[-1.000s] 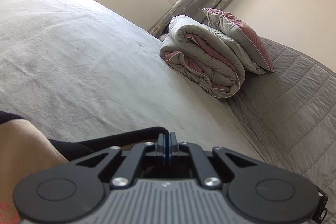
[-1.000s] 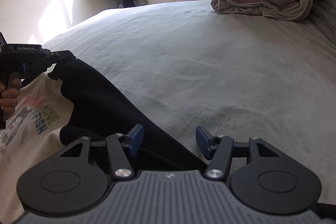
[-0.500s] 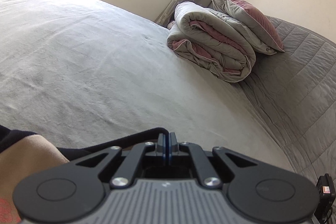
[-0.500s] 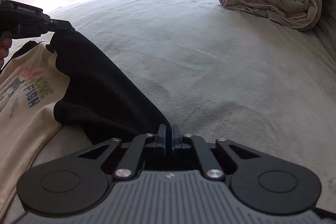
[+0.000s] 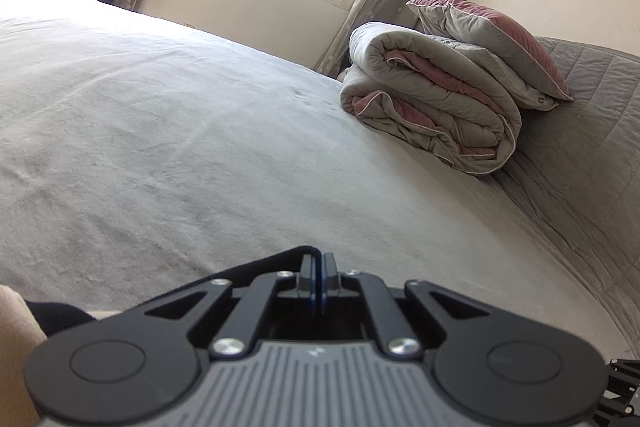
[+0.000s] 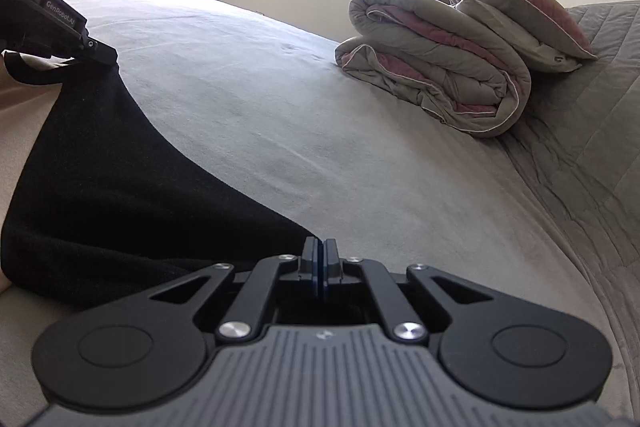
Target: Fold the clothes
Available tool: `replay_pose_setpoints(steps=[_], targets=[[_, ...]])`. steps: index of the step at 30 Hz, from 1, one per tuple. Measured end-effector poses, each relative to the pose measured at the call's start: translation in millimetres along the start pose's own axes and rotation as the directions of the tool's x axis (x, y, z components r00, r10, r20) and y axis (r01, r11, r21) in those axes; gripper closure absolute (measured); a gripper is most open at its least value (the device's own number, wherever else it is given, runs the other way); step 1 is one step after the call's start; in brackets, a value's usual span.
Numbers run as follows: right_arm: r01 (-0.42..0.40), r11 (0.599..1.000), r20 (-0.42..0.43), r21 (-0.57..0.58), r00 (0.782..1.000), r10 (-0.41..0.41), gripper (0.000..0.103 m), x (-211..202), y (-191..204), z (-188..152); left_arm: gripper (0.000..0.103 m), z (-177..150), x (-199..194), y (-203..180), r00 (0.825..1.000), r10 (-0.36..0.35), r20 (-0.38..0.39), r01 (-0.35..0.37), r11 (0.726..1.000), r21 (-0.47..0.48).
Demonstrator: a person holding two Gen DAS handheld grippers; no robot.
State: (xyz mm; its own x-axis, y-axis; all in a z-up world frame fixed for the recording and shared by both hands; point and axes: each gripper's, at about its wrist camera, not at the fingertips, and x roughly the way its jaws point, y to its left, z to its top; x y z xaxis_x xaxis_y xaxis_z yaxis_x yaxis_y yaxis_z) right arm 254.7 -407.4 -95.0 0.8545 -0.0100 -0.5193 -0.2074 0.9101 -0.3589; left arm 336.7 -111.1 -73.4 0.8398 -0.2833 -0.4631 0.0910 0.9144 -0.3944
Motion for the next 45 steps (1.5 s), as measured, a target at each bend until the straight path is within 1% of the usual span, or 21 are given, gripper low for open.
replay_pose_setpoints(steps=[3,6,7,8,9,10,11,12,15,17,19,22,25,29,32,35,36,38,40,43,45], targets=[[0.000,1.000,-0.016,-0.006,1.000,0.000,0.102,3.1,-0.3,-2.6,0.101,-0.9,4.6,2.2,1.000,0.013,-0.020,-0.014,1.000,-0.010],[0.000,1.000,-0.017,-0.001,1.000,0.000,0.098,2.1,-2.3,-1.1,0.099,0.8,2.5,-7.3,0.999,0.035,-0.028,-0.034,0.999,0.031],[-0.008,1.000,-0.018,0.023,1.000,0.008,0.089,-0.8,-7.8,-0.1,0.097,2.0,0.2,-12.7,0.999,0.036,-0.033,-0.035,0.999,0.040],[-0.017,0.999,-0.019,0.052,1.000,0.018,0.087,-4.2,-14.3,1.1,0.090,3.3,-2.1,-18.2,0.999,0.038,-0.037,-0.036,0.998,0.050],[-0.026,0.996,-0.019,0.080,0.999,0.027,0.080,-7.6,-20.8,2.2,0.083,4.6,-4.5,-23.6,0.998,0.039,-0.041,-0.036,0.998,0.060],[-0.035,0.993,-0.019,0.109,0.999,0.037,0.066,-11.0,-27.3,3.3,0.067,5.8,-6.8,-29.0,0.998,0.040,-0.046,-0.037,0.997,0.069],[-0.043,0.990,-0.020,0.137,0.999,0.046,0.058,-14.3,-33.8,4.5,0.059,7.1,-9.1,-34.5,0.998,0.042,-0.050,-0.038,0.996,0.079],[-0.052,0.985,-0.019,0.165,0.998,0.056,0.049,-17.7,-40.3,5.6,0.057,8.4,-11.5,-39.9,0.998,0.043,-0.055,-0.038,0.995,0.089],[-0.062,0.967,-0.015,0.248,0.998,0.068,0.049,-31.3,-62.0,9.3,0.050,9.8,-13.6,-63.5,0.996,0.035,-0.082,-0.024,0.991,0.135],[-0.043,0.964,-0.016,0.263,0.999,0.049,0.049,-43.9,-75.2,10.4,0.044,8.8,-12.8,-77.8,0.995,0.027,-0.099,-0.009,0.985,0.174],[-0.044,0.968,-0.027,0.247,0.998,0.052,0.047,-60.1,-89.9,6.0,0.042,5.7,-11.1,-89.6,0.994,0.031,-0.109,-0.005,0.973,0.232],[-0.047,0.976,-0.055,0.212,0.997,0.060,0.039,-81.9,-107.2,-4.8,0.040,1.0,-12.2,-98.0,0.990,0.082,-0.117,-0.041,0.948,0.317],[0.023,0.977,-0.090,0.212,0.996,-0.004,0.039,-96.2,-124.8,-20.4,0.039,-0.6,-13.1,-95.8,0.984,0.170,-0.053,-0.134,0.904,0.405],[0.067,0.956,-0.111,0.286,0.993,-0.036,0.039,-104.2,-145.1,-33.6,0.039,10.3,0.5,-66.8,0.954,0.298,0.046,-0.287,0.850,0.442],[0.093,0.963,-0.161,0.252,0.986,-0.053,0.039,-103.9,-143.8,-40.5,0.040,21.4,5.2,-39.1,0.915,0.399,0.061,-0.387,0.826,0.409],[0.107,0.965,-0.194,0.237,0.979,-0.061,0.039,-101.9,-144.9,-46.4,0.040,32.8,9.1,-10.9,0.866,0.496,0.064,-0.483,0.794,0.369],[0.109,0.964,-0.195,0.243,0.979,-0.061,0.039,-102.8,-147.0,-48.3,0.040,35.8,4.5,-5.7,0.865,0.498,0.066,-0.488,0.802,0.345],[0.111,0.960,-0.191,0.258,0.980,-0.062,0.039,-105.4,-150.9,-51.0,0.040,39.0,-9.5,-7.1,0.883,0.464,0.074,-0.463,0.829,0.315],[0.111,0.957,-0.180,0.269,0.982,-0.064,0.039,-107.6,-152.6,-51.1,0.040,39.6,-18.5,-17.2,0.910,0.406,0.078,-0.408,0.852,0.327],[0.106,0.956,-0.163,0.272,0.985,-0.062,0.039,-108.6,-152.4,-49.0,0.038,37.3,-22.4,-31.9,0.956,0.291,0.044,-0.287,0.888,0.358],[0.087,0.960,-0.160,0.267,0.986,-0.045,0.039,-105.6,-150.0,-48.0,0.037,35.6,-19.0,-37.4,0.976,0.218,0.001,-0.202,0.905,0.374]])
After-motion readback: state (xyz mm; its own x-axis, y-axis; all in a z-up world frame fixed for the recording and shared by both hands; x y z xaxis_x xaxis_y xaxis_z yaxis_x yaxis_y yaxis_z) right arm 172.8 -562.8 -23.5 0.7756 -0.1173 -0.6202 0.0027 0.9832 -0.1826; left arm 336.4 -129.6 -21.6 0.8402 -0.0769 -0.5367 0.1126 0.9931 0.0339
